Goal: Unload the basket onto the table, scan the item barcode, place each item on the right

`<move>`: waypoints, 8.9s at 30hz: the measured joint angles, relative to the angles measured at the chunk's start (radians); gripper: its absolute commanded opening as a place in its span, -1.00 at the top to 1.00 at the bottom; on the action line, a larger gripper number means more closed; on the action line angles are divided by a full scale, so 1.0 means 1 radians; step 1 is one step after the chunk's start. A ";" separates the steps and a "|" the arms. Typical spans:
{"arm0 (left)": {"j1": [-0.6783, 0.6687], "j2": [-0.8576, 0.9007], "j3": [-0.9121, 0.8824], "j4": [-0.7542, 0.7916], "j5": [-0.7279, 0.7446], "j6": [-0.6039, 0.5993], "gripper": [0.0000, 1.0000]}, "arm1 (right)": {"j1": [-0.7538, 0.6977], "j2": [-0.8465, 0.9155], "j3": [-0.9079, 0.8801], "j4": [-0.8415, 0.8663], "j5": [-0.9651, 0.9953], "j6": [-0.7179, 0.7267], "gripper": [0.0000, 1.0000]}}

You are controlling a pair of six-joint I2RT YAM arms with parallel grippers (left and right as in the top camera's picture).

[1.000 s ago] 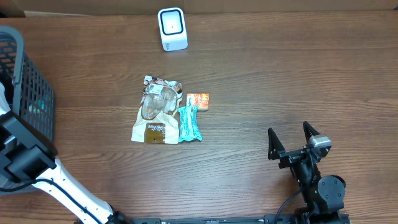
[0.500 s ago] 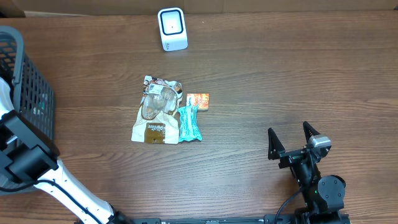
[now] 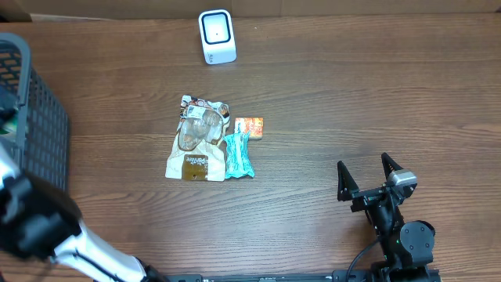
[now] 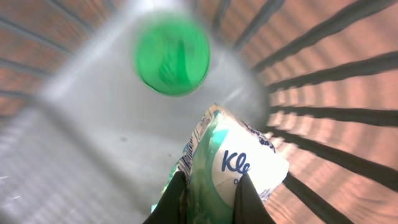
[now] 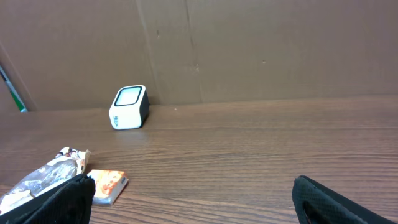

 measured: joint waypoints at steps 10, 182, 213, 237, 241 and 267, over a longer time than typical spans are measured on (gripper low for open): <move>-0.091 -0.477 0.058 -0.117 0.130 -0.016 0.91 | 0.000 0.000 0.000 0.001 0.000 0.000 -1.00; -0.677 -0.283 -0.989 0.670 -0.036 -0.005 -0.25 | 0.000 0.000 0.000 0.000 0.000 0.000 -1.00; -0.666 -0.283 -0.328 -0.002 0.032 -0.029 -0.93 | 0.000 0.000 0.000 0.001 0.000 0.000 -1.00; -0.100 -0.353 0.174 -0.296 0.260 0.171 -0.99 | 0.000 0.000 0.000 0.000 0.000 0.000 -1.00; -0.096 -0.353 0.174 -0.300 0.275 0.172 -0.98 | 0.000 0.000 0.000 0.001 0.000 0.000 -1.00; -0.096 -0.353 0.174 -0.302 0.293 0.173 -0.99 | 0.000 0.755 0.895 -0.611 -0.325 -0.001 -1.00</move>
